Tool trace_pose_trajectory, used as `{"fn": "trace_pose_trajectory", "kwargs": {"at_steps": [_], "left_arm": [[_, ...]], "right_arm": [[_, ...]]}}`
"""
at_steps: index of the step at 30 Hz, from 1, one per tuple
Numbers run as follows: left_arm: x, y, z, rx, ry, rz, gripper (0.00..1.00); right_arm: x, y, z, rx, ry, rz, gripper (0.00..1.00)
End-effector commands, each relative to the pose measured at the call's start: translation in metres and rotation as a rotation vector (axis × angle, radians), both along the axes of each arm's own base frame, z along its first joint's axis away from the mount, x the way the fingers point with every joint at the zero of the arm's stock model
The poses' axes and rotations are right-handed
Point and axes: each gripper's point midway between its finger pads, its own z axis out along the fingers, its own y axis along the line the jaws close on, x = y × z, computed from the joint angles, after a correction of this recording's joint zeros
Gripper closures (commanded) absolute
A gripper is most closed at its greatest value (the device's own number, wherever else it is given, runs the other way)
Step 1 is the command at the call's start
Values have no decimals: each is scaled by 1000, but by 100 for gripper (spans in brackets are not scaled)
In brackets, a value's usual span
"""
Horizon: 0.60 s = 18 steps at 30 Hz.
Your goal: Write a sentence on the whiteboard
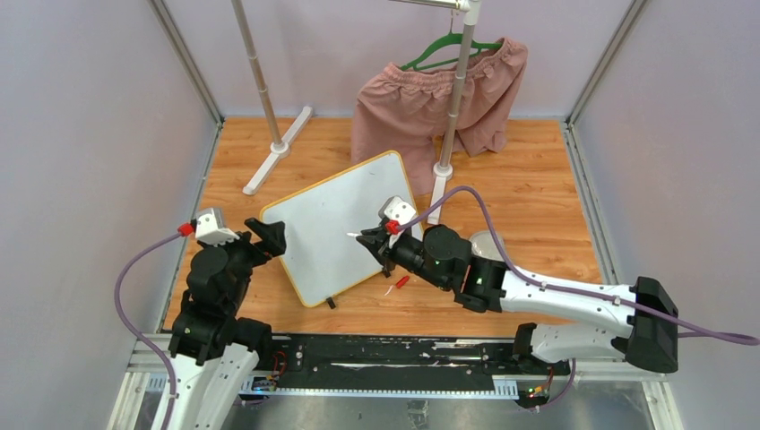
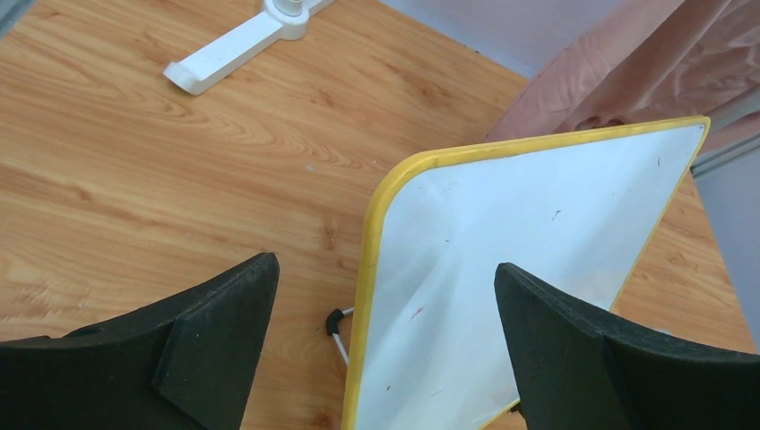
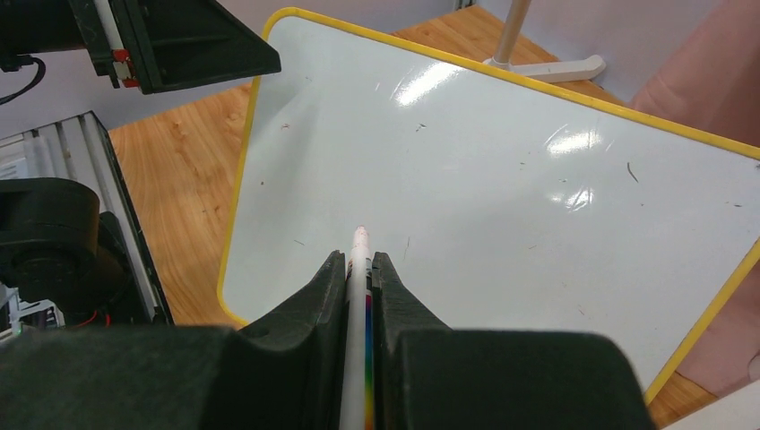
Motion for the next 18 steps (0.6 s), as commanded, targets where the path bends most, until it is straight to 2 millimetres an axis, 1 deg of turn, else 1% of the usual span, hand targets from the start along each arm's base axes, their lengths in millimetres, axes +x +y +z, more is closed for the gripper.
{"fn": "trace_pose_trajectory", "kwargs": {"at_steps": [1,5,10,18], "left_arm": [[-2,-7,5,32,-12,-52,4],[-3,-8,4,28,-15,-54,6],[-5,-7,4,13,-22,-40,7],[-4,-12,3,7,-26,-66,12]], "right_arm": [[5,8,17,25,-71,-39,100],[7,20,15,23,-97,-39,100],[7,32,19,33,-122,-30,100],[1,47,20,53,-143,-14,100]]}}
